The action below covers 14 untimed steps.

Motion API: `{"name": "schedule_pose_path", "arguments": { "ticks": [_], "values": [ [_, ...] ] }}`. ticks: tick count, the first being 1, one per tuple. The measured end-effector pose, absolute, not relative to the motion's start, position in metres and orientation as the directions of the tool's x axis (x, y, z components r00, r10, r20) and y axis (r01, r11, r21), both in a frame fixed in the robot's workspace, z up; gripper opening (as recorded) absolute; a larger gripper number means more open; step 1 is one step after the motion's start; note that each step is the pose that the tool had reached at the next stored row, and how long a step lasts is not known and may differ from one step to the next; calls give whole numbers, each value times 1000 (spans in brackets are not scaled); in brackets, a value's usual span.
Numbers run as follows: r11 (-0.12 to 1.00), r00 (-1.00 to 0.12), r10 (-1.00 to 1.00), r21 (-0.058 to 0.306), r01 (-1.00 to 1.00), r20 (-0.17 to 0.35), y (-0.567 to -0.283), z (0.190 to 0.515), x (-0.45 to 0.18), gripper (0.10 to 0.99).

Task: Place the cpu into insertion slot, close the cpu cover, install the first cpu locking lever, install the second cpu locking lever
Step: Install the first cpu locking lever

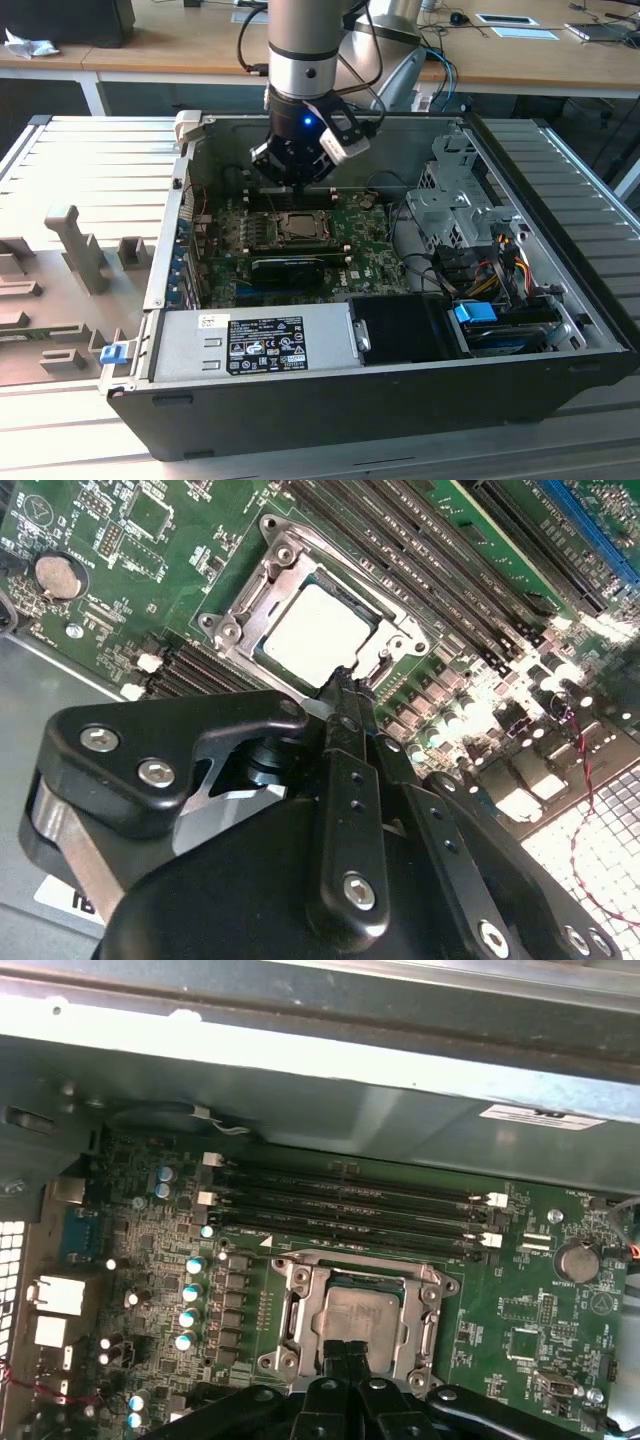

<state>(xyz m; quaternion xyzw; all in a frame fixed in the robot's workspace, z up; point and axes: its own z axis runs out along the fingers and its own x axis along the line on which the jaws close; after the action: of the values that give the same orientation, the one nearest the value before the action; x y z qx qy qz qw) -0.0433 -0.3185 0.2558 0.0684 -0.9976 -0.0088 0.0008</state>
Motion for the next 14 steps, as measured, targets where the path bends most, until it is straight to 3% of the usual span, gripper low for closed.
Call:
{"name": "schedule_pose_path", "arguments": {
  "ticks": [14],
  "values": [
    [990, -991, -136, 21, -136, 0, -319, 256, -50, 106]
  ]
}}
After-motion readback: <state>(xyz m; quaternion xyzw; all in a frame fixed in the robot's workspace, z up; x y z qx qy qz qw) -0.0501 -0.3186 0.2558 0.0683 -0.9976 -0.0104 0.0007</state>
